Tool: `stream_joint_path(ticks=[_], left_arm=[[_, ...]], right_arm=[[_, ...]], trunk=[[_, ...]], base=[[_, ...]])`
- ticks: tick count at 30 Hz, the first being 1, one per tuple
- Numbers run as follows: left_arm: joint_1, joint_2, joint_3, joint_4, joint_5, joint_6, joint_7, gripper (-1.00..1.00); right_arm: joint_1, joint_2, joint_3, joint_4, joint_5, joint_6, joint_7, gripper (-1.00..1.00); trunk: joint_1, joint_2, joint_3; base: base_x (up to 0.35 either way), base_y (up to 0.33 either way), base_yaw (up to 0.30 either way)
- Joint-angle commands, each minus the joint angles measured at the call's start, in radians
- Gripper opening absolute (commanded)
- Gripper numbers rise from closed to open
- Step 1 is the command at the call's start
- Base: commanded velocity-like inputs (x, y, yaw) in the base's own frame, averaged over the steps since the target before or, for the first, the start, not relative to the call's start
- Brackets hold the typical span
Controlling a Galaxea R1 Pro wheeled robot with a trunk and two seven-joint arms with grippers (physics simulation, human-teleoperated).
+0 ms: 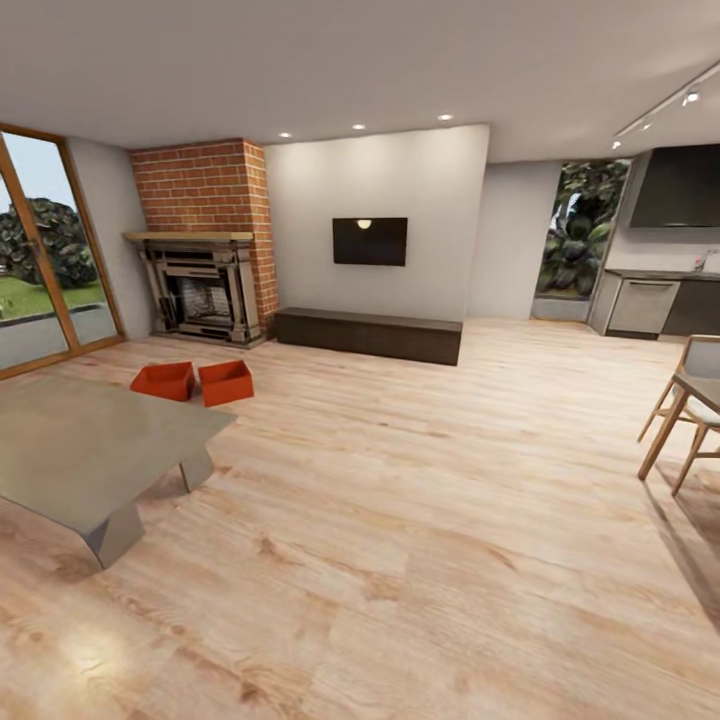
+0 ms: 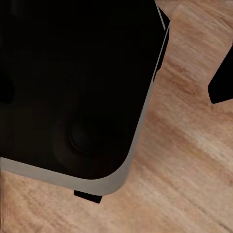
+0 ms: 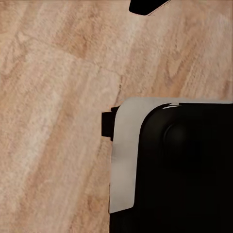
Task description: Move the two storage containers from the living room to the garage. In the garage, place one container on the floor and stack the other container on top of it (either order is fine).
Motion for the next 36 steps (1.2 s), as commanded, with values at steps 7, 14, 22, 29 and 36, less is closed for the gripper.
stream_joint_path(ticks=[7,14,22,29,36], left_arm=[[0.0,-0.001,0.006,-0.002,0.002,0.001,0.002,1.0],[0.0,-0.001,0.006,-0.002,0.002,0.001,0.002,1.0],[0.0,-0.001,0.006,-0.002,0.002,0.001,0.002,1.0],[0.0,-0.001,0.006,-0.002,0.002,0.001,0.002,1.0],[0.0,-0.001,0.006,-0.002,0.002,0.001,0.002,1.0]], right_arm=[[-0.001,0.0,0.006,0.003,-0.01,-0.006,0.005,1.0],[-0.001,0.0,0.006,0.003,-0.012,-0.009,0.005,1.0],[-0.001,0.0,0.007,0.003,-0.011,-0.009,0.005,1.0],[-0.001,0.0,0.006,0.003,-0.011,-0.008,0.005,1.0],[-0.001,0.0,0.006,0.003,-0.01,-0.007,0.005,1.0]], trunk=[[0.001,0.0,-0.001],[0.001,0.0,-0.001],[0.001,0.0,-0.001],[0.001,0.0,-0.001],[0.001,0.0,-0.001]], base=[[0.325,0.0,0.0],[0.325,0.0,0.0],[0.325,0.0,0.0],[0.324,0.0,0.0],[0.325,0.0,0.0]])
